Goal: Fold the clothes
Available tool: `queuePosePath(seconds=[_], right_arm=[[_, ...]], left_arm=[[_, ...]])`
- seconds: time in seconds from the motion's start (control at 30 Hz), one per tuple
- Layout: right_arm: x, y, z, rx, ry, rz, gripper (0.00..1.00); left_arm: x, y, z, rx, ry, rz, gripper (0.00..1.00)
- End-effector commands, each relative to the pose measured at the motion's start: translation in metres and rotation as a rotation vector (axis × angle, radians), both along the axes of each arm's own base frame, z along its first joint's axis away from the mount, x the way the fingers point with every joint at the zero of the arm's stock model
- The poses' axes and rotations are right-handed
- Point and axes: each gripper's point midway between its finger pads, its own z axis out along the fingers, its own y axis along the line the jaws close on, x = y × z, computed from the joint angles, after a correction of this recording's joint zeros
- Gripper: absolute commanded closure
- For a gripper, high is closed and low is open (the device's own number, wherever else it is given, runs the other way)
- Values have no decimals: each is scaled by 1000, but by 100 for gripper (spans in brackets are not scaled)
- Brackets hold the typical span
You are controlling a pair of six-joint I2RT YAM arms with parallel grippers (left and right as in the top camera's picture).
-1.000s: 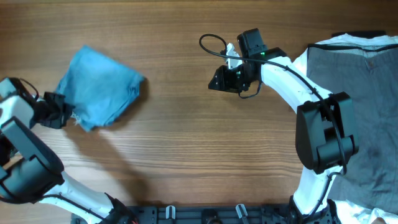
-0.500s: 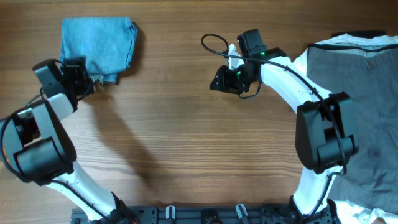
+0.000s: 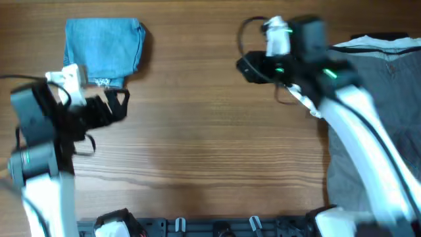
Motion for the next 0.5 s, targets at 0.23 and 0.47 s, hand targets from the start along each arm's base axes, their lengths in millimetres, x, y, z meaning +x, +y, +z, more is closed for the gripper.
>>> queuePosePath(seconds=[0.23, 0.47], right_arm=[[-118, -70, 148, -1, -449, -137, 0], [-117, -84, 109, -134, -324, -165, 0]], left_arm=[[-84, -10, 91, 308, -399, 10, 0], [-84, -10, 91, 308, -400, 10, 0]])
